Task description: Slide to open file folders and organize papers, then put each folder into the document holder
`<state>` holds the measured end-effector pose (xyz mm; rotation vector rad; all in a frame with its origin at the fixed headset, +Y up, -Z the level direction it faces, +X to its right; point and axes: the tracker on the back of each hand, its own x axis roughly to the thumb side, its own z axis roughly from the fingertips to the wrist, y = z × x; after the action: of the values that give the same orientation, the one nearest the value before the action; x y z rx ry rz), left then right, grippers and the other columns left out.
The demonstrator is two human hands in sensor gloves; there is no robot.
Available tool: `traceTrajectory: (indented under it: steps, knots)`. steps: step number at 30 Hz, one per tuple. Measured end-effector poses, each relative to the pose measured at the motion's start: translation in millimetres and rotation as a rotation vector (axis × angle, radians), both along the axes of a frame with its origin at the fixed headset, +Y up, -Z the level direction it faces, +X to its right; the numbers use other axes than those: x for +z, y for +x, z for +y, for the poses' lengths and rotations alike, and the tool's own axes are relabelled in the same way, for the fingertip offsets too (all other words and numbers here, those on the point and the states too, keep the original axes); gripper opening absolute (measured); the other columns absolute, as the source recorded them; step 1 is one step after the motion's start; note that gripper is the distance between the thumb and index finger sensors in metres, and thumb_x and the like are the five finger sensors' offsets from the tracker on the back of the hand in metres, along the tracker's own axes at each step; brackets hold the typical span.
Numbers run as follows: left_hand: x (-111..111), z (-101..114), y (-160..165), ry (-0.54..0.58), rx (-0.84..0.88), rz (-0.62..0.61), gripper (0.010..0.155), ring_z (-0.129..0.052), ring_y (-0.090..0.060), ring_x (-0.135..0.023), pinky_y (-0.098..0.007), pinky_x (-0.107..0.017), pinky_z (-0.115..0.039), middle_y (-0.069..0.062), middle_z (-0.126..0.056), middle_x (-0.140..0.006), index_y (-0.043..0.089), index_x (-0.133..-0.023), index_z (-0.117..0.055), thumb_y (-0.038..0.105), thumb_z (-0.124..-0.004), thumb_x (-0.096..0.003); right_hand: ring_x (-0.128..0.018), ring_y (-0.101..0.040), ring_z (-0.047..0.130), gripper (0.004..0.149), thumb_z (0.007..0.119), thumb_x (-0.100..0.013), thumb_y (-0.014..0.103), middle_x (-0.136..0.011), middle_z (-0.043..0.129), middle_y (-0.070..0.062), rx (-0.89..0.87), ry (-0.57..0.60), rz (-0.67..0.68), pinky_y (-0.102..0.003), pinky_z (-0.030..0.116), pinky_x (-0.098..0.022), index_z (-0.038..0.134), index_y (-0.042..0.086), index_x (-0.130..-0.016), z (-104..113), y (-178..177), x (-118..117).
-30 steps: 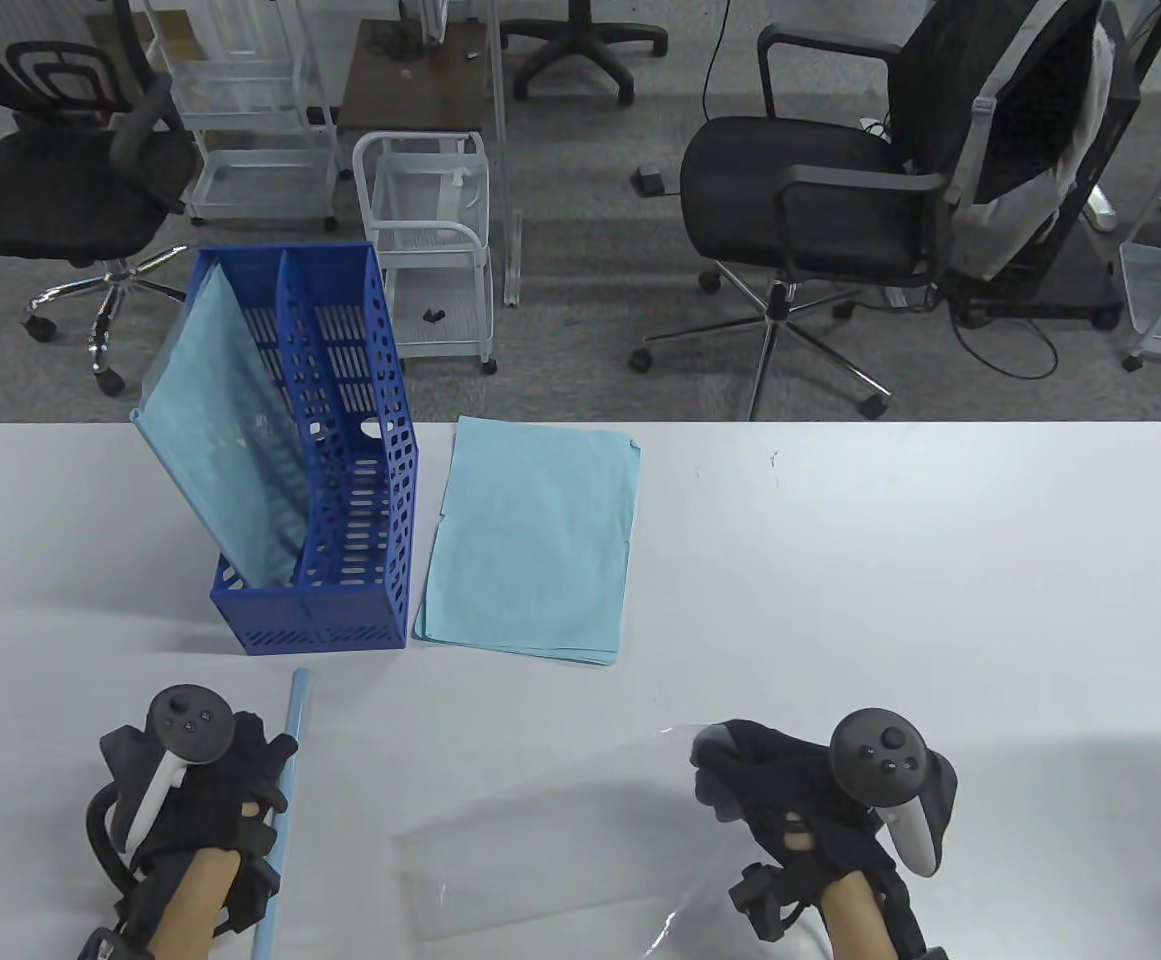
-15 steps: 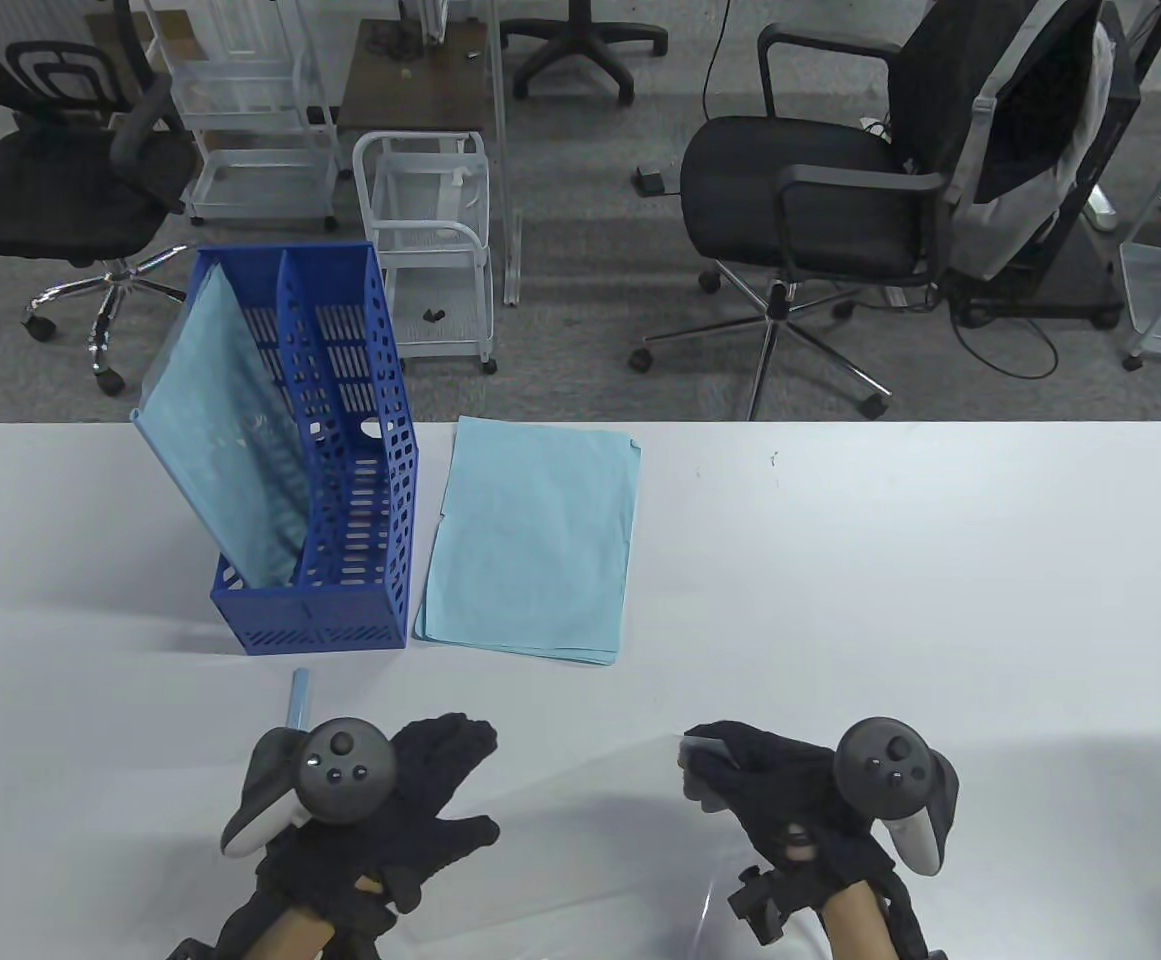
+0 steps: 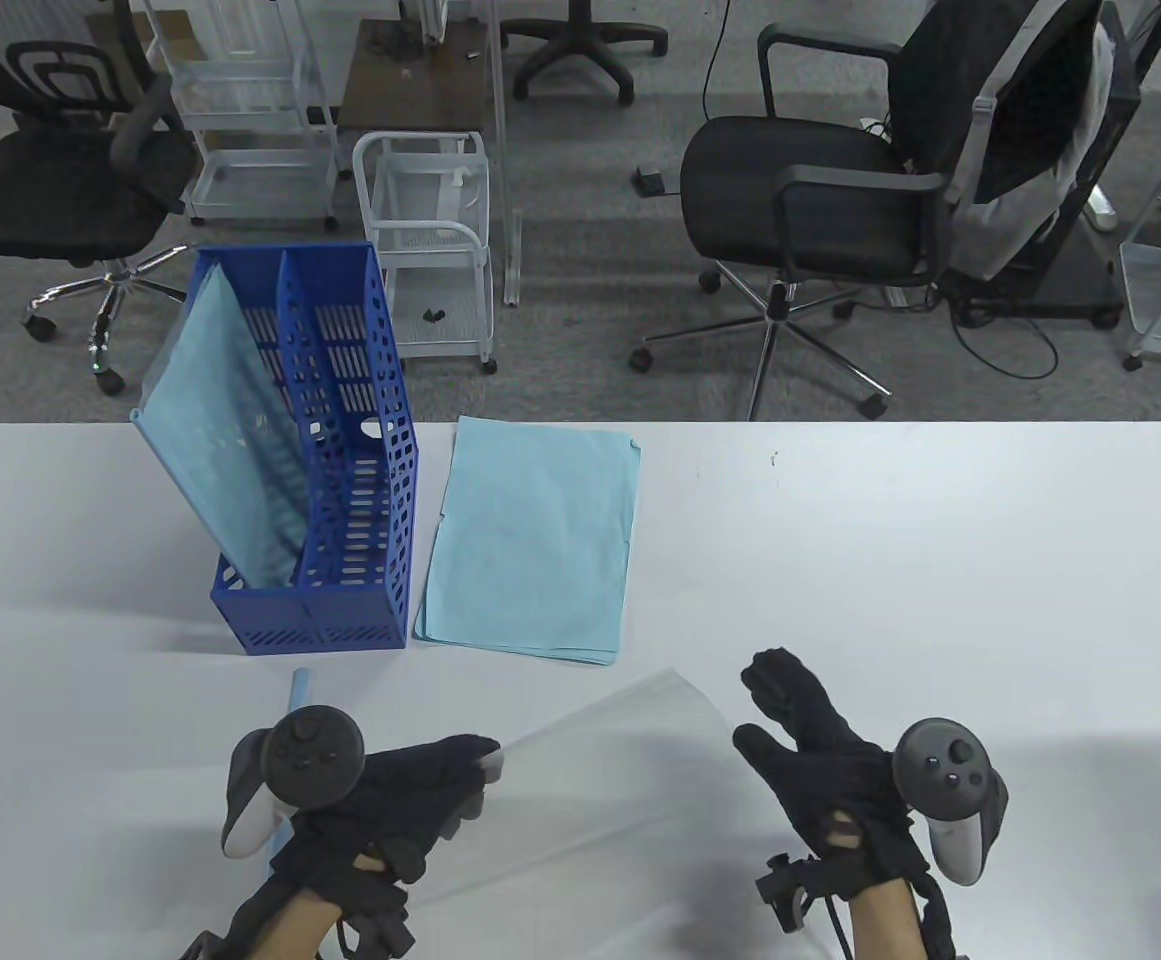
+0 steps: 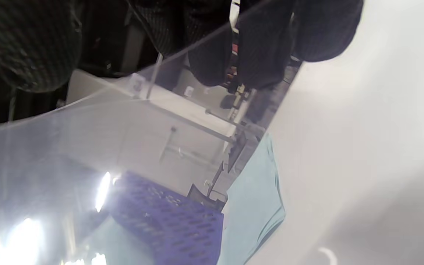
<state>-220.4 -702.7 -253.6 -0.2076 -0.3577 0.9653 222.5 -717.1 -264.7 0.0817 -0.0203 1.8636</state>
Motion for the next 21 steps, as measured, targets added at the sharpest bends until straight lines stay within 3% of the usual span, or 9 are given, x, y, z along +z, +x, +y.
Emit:
traceTrajectory:
  steps: [4,9,14,18,21]
  knots:
    - [1,3,-12,-0.007,0.131,0.011,0.044,-0.107,-0.022,-0.04,-0.043,-0.039,-0.089,-0.002,-0.104,-0.065,0.03,-0.089,-0.092,0.041,-0.082,-0.0478,-0.095,-0.05,0.066,0.093,0.081,-0.035,0.067,-0.112,0.057,-0.012,-0.157,-0.109,0.088,-0.068,0.056,-0.069,0.043,0.021,-0.107,-18,3,-6]
    - [4,2,-20,-0.019,0.199,0.073,0.044,-0.107,-0.021,-0.039,-0.043,-0.038,-0.089,-0.001,-0.104,-0.064,0.03,-0.089,-0.092,0.042,-0.081,-0.048,-0.092,-0.05,0.074,0.094,0.081,-0.035,0.069,-0.111,0.062,-0.012,-0.265,-0.12,0.231,-0.066,0.062,-0.068,0.044,0.021,-0.107,-22,-9,-8]
    - [3,-9,-19,-0.159,0.4,0.061,0.044,-0.107,-0.021,-0.037,-0.042,-0.037,-0.089,-0.002,-0.104,-0.064,0.029,-0.09,-0.091,0.041,-0.081,-0.0483,-0.095,-0.048,0.072,0.094,0.077,-0.036,0.072,-0.113,0.058,-0.012,-0.32,-0.125,0.338,-0.065,0.062,-0.069,0.042,0.022,-0.108,-25,-24,-8]
    - [1,-19,-15,-0.256,0.516,0.019,0.044,-0.107,-0.02,-0.038,-0.042,-0.037,-0.089,-0.001,-0.103,-0.064,0.029,-0.09,-0.09,0.041,-0.08,-0.0488,-0.096,-0.048,0.07,0.093,0.079,-0.038,0.068,-0.113,0.056,-0.014,-0.382,-0.173,0.461,-0.065,0.06,-0.07,0.041,0.021,-0.108,-30,-41,-9]
    - [1,-24,-12,-0.301,0.556,0.002,0.044,-0.107,-0.02,-0.038,-0.042,-0.038,-0.089,-0.001,-0.103,-0.065,0.029,-0.091,-0.09,0.041,-0.08,-0.0493,-0.091,-0.043,0.079,0.085,0.081,-0.04,0.064,-0.109,0.066,-0.011,-0.349,-0.173,0.533,-0.062,0.065,-0.069,0.05,0.021,-0.107,-29,-54,-8]
